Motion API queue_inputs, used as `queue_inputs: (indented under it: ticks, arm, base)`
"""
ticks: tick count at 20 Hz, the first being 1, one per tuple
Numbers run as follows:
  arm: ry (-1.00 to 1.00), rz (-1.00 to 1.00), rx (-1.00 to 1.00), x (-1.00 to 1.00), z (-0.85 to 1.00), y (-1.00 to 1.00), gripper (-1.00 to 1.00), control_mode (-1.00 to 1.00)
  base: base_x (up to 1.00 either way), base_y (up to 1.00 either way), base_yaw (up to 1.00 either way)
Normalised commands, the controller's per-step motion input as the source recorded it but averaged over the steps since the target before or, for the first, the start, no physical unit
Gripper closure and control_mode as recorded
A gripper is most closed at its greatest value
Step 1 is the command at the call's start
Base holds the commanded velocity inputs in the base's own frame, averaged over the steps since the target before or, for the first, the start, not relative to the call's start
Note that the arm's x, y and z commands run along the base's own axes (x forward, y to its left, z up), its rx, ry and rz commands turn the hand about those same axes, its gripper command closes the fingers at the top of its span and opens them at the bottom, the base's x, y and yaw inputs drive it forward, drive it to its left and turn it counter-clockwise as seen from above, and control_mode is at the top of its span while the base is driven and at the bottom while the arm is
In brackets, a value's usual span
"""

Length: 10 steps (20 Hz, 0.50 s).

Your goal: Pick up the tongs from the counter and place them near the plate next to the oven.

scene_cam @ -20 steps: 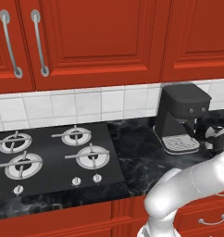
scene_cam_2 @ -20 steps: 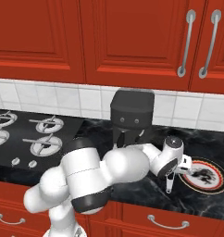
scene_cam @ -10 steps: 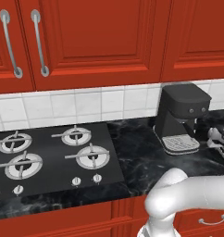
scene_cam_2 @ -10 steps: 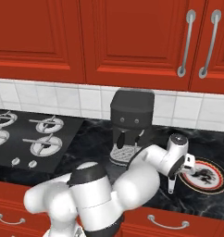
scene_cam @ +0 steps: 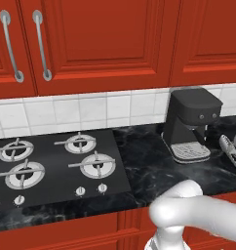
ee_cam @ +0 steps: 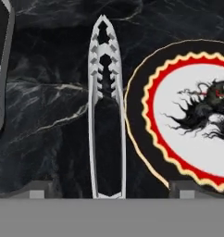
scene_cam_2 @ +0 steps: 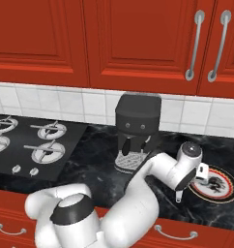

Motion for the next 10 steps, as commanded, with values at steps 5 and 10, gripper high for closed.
queue_inputs:
  ticks: [5,10]
  arm:
    - [-0.29,-0.05,0.00,-0.64,0.98,0.31,-1.00,-1.00]
    - [-0.19,-0.02,-0.02,-0.66,0.91,0.51,-1.00,-1.00]
  base:
    - [0.00,0.00,0.00]
    - [0.00,0.00,0.00]
